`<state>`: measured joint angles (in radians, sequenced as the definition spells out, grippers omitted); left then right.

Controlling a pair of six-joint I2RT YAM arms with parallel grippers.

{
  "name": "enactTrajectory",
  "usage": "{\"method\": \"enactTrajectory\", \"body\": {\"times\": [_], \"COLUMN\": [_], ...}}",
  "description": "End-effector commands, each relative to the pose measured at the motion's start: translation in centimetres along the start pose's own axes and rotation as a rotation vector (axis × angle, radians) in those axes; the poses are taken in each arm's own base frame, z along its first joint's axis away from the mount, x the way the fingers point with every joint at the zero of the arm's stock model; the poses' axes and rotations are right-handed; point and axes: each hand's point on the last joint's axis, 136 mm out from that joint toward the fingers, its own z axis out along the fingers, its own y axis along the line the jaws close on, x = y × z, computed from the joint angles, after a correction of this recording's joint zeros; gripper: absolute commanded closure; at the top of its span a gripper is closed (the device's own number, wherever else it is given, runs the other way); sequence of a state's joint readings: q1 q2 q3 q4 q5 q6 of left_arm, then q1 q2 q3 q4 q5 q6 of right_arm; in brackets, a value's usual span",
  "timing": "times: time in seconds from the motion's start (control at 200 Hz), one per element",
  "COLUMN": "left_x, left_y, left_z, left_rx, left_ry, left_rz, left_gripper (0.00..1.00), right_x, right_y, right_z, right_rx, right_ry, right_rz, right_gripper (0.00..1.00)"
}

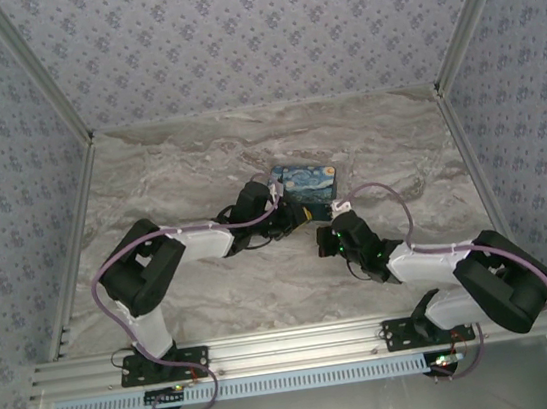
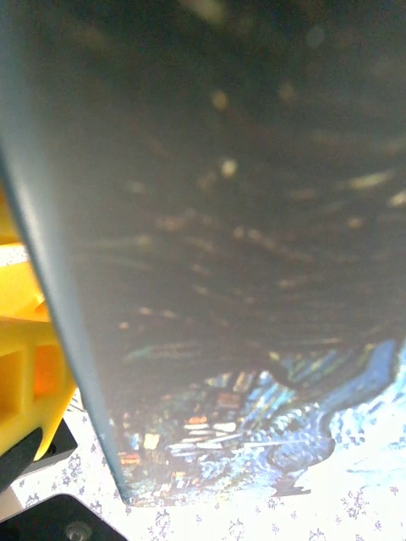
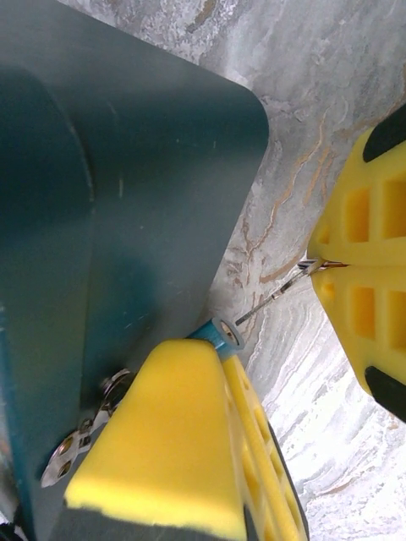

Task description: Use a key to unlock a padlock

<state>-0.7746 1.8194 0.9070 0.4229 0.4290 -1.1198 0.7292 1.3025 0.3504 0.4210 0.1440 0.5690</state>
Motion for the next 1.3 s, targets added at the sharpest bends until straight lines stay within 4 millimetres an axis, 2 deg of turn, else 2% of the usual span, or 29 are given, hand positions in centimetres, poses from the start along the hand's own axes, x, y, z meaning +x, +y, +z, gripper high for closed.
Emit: {"method": "enactTrajectory", "body": {"times": [0.0,0.78,1.294], "left_x": [-0.5,-0.3,0.5], "left_y": [-3.3,-3.5,-4.9], "left_z": [-1.1,-1.0,-1.2], "left_rx": [0.081,0.089,0.119], "left_ry": [-0.03,-0.022,0.003], "left_rz": [0.044,0.046,0.046], "left_gripper": [0.83,0.82,0.82], "right_x": [-1.5,-2.8,-5.1], "right_y": [0.9,1.6,2.6], "right_z": [-0.1,-0.3,-0.5], "right_rx": [-0.02,-0.058,-0.117], "right_ry": [-0.053,-0.107,-0.211], "right_rz": [0.022,0.021,-0.129], "right_gripper": [1.0,1.0,1.0]}}
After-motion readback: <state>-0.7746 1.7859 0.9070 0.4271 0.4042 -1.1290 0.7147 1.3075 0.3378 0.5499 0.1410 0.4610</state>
